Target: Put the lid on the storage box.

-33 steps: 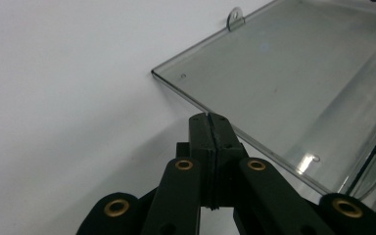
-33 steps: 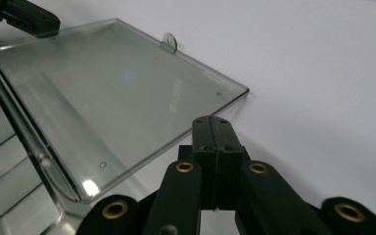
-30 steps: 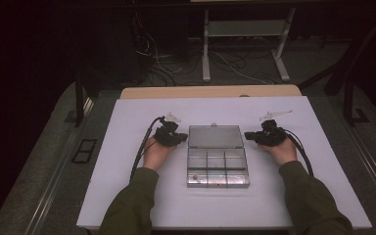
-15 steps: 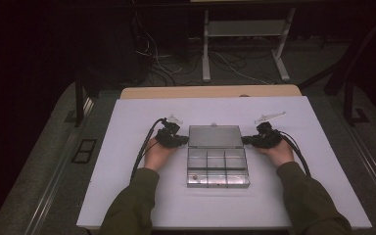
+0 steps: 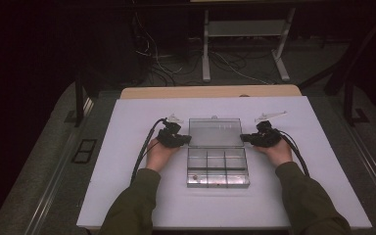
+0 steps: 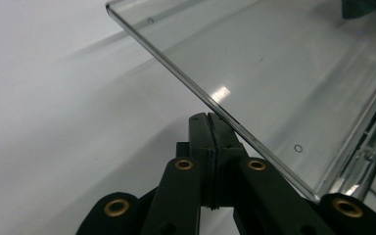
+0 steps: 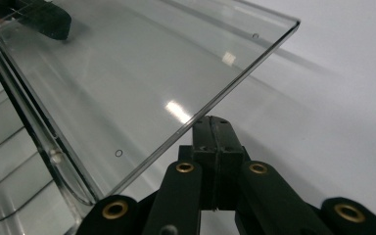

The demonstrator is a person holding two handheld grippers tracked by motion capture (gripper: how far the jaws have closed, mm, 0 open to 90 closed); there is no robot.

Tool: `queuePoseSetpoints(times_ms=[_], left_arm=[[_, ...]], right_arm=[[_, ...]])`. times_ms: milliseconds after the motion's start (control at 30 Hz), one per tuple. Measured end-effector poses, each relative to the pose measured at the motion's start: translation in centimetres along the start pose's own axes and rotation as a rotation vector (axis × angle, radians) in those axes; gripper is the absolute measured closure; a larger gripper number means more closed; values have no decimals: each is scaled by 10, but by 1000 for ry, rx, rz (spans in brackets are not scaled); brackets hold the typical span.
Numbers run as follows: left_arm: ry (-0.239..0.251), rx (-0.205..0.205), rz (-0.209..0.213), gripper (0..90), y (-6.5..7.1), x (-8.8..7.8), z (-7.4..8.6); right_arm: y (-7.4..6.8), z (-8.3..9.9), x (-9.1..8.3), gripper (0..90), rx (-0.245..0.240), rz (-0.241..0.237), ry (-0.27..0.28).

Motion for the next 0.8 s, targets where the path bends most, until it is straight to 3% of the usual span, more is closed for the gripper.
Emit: queuePoseSetpoints(times_ms=[133, 800], left_arm=[[23, -19, 7, 890, 2, -2, -1], [97, -21, 17, 890, 8, -8, -8]], right_arm=[[-3, -2, -1, 895, 1, 2, 13], [-9, -13, -7, 895, -11, 22, 88]])
Point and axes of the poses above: each handheld gripper's, and its own axes: x roughly forward along the jaws, z roughly out of its underside, y roughly to its right, the point moved 3 cm from there along x, roughly forward along the jaws, and after that the axes turned 3 degrees about -x, right-handed, at the moved point
